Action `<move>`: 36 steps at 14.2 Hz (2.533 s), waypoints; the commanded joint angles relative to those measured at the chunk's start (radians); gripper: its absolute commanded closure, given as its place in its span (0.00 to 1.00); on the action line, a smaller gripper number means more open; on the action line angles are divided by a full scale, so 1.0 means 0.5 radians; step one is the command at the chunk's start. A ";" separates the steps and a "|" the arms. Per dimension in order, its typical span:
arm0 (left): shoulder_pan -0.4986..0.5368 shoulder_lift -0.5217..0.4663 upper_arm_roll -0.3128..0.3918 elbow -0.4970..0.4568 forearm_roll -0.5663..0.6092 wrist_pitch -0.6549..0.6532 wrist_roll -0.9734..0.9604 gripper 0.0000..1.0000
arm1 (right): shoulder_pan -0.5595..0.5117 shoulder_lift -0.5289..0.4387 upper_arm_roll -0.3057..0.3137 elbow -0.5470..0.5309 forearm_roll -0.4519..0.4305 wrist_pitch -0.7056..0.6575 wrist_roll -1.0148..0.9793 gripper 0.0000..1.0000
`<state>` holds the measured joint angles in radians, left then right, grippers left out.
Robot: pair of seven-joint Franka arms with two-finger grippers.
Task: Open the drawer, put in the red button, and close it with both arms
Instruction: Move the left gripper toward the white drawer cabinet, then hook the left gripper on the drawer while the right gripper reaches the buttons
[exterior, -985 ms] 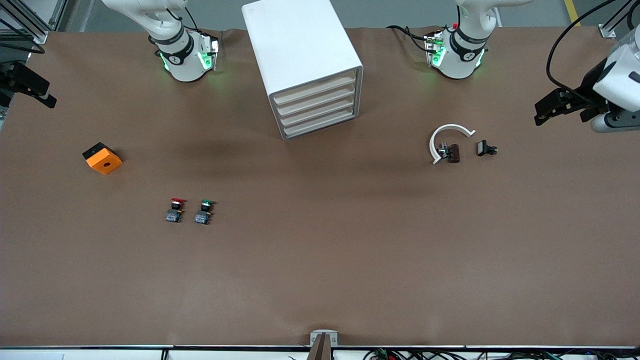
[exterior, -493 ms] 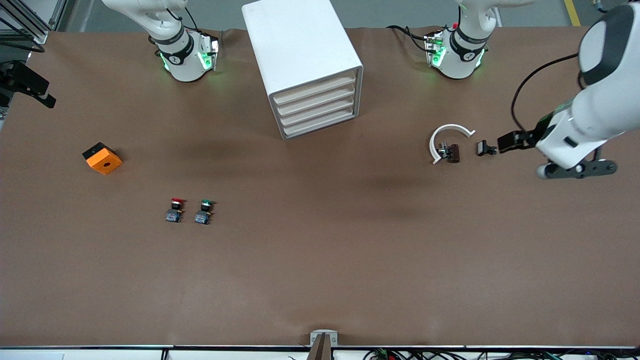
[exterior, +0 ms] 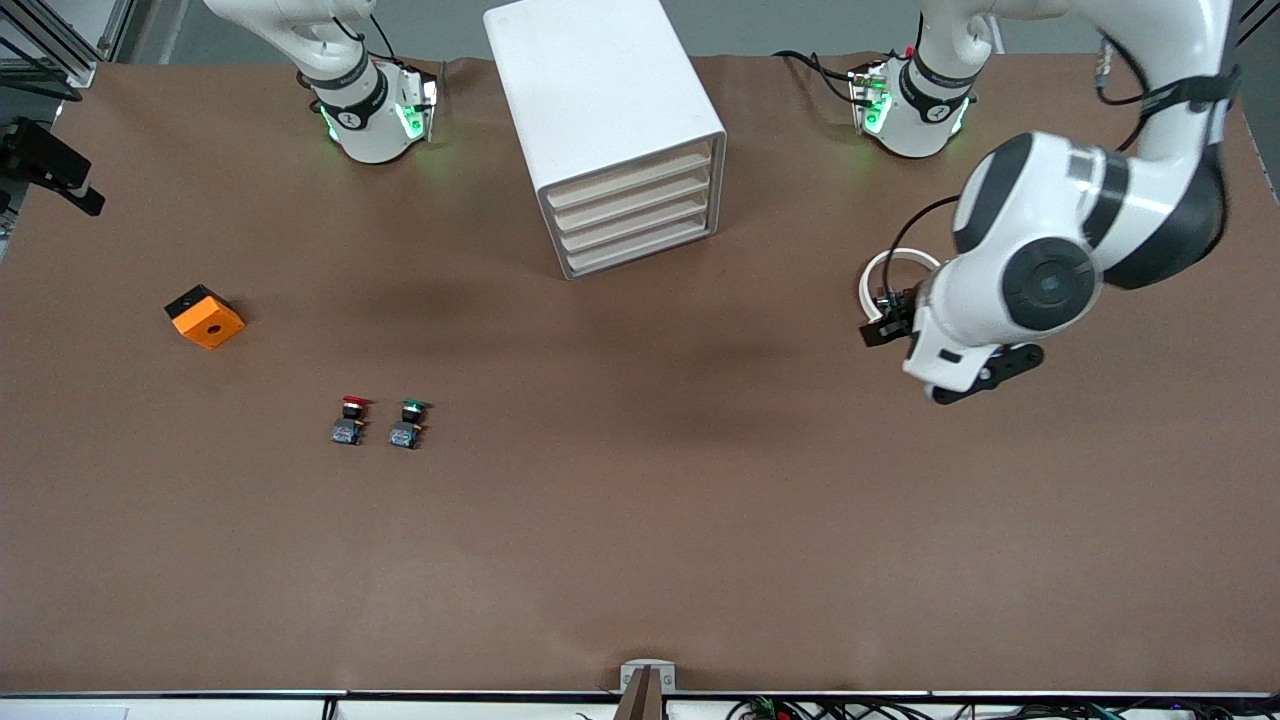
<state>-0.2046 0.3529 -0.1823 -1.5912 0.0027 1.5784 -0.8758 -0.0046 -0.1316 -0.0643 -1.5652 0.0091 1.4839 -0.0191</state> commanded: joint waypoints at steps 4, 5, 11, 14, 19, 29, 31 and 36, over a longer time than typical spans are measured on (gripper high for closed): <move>-0.183 0.285 -0.007 0.059 -0.180 0.034 -0.925 0.00 | -0.003 0.082 -0.003 0.041 -0.015 -0.004 0.001 0.00; -0.238 0.319 -0.007 0.062 -0.211 0.031 -1.188 0.00 | -0.006 0.116 -0.003 0.044 -0.030 0.005 -0.014 0.00; -0.296 0.530 -0.007 0.050 -0.781 -0.003 -2.083 0.00 | 0.000 0.284 -0.003 0.050 -0.015 0.103 -0.020 0.00; -0.352 0.638 -0.010 0.059 -1.026 -0.052 -2.285 0.00 | 0.000 0.444 -0.003 0.050 -0.009 0.115 -0.017 0.00; -0.413 0.745 -0.010 0.056 -1.407 -0.052 -2.445 0.00 | 0.028 0.530 0.006 0.084 0.006 0.161 -0.020 0.00; -0.557 0.868 -0.010 0.053 -1.778 -0.122 -2.853 0.22 | 0.215 0.653 0.003 -0.284 0.003 0.768 0.344 0.00; -0.594 0.874 -0.010 0.050 -1.797 -0.144 -2.893 0.26 | 0.212 0.683 0.003 -0.330 0.003 0.854 0.400 0.00; -0.661 0.905 -0.010 0.038 -1.824 -0.218 -2.955 0.38 | 0.181 0.692 0.003 -0.707 0.003 1.372 0.406 0.00</move>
<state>-0.5249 0.7913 -0.1898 -1.5832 -0.8824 1.4931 -2.3368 0.0950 0.2241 -0.0642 -1.8352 0.0101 2.0751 0.1664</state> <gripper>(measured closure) 0.313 0.000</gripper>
